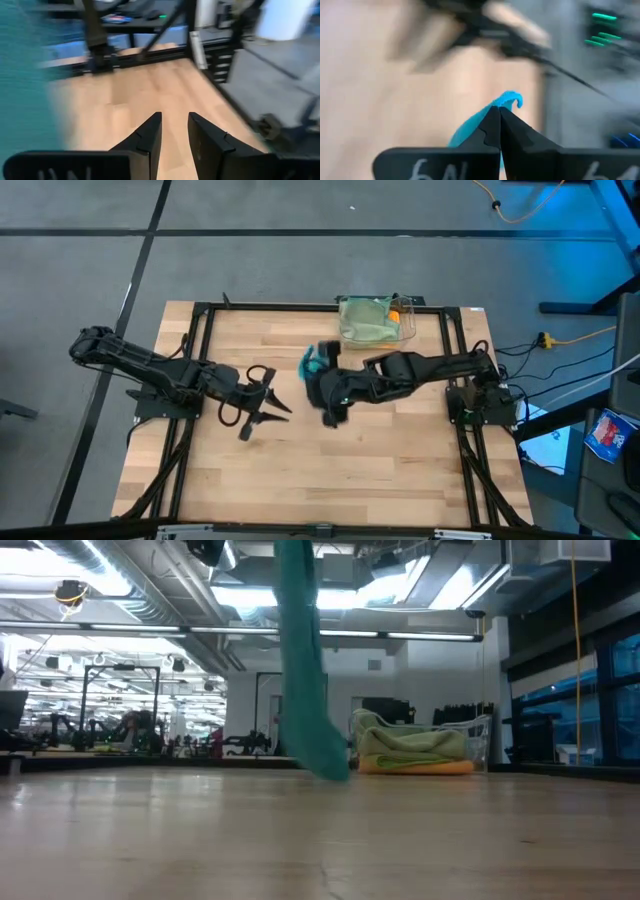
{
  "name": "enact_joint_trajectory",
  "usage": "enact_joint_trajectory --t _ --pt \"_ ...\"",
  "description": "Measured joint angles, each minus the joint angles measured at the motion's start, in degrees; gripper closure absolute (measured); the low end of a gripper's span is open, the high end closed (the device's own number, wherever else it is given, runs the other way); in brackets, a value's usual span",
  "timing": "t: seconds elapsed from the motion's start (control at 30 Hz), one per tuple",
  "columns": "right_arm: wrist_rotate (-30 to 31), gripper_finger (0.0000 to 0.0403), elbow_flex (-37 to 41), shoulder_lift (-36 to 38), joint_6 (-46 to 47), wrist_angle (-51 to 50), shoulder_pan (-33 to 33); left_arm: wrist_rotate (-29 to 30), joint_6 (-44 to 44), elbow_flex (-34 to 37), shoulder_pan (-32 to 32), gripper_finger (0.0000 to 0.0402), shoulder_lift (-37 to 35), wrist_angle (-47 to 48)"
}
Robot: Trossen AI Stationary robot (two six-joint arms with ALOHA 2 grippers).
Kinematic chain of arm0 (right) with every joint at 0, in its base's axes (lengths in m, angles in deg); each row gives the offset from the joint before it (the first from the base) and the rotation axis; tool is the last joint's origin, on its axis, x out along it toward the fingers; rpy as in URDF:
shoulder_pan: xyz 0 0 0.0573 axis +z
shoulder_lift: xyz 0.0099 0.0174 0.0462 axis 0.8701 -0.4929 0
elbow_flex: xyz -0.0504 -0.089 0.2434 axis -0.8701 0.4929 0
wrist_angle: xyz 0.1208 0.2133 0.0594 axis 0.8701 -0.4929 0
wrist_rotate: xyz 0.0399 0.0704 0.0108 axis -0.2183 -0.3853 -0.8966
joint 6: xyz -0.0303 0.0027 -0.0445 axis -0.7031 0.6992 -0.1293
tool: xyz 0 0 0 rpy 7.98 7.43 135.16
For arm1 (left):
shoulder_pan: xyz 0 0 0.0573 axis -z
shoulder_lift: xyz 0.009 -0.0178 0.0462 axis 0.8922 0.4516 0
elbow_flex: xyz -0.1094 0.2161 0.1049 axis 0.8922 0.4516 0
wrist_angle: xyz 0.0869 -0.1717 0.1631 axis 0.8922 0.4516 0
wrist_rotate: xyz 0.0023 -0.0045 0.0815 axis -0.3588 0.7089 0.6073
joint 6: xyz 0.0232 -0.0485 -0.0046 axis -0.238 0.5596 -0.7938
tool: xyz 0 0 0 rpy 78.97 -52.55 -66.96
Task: Fold microfiber towels
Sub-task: Fold the blue microfiber towel
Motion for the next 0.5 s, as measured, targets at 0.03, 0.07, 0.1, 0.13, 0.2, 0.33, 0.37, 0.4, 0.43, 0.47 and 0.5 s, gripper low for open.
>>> enact_joint_trajectory --t 0.03,0.07,0.1,0.13,0.2,0.33,0.37,0.4,0.43,0.47,0.5 --pt "-4.7 0.0403 0.0 0.0 -1.0 -1.6 0.0 2.2 -0.2 0.0 0.0 0.0314 0.0 0.0" --pt "-8.8 0.0403 0.0 0.0 -1.9 -2.8 0.0 4.3 -0.4 0.0 0.0 0.0315 0.0 0.0" --pt "-11.4 0.0403 0.3 0.0 -2.5 -3.1 0.1 6.4 -1.1 0.0 0.0 0.0314 0.0 0.0" --pt "-12.8 0.0403 0.6 0.0 -2.7 -3.2 0.2 8.1 -2.0 0.0 0.0 0.0314 0.0 0.0" --pt "-12.8 0.0403 0.7 0.0 -2.8 -3.4 0.3 9.0 -3.4 0.0 -0.1 0.0314 0.4 -0.4" --pt "-12.8 0.0403 0.7 0.0 -2.7 -3.2 0.4 5.9 -3.8 -0.1 -0.1 0.0314 0.9 -3.8" --pt "-12.8 0.0403 0.7 0.0 -2.7 -3.2 0.4 5.3 -3.8 -0.1 0.0 0.0314 1.2 -4.6" --pt "-12.7 0.0403 0.7 0.0 -2.7 -3.0 0.4 5.2 -3.8 -0.1 0.0 0.0314 1.5 -5.1" --pt "-12.7 0.0403 0.7 0.0 -2.7 -2.6 0.4 5.1 -3.8 -0.1 0.0 0.0314 1.8 -5.7" --pt "-12.6 0.0403 0.7 0.0 -2.7 -2.1 0.4 5.1 -3.8 -0.1 0.0 0.0314 2.2 -6.6" --pt "-12.6 0.0403 0.7 0.0 -2.7 -1.4 0.4 5.1 -3.8 -0.1 0.0 0.0314 2.6 -7.1"
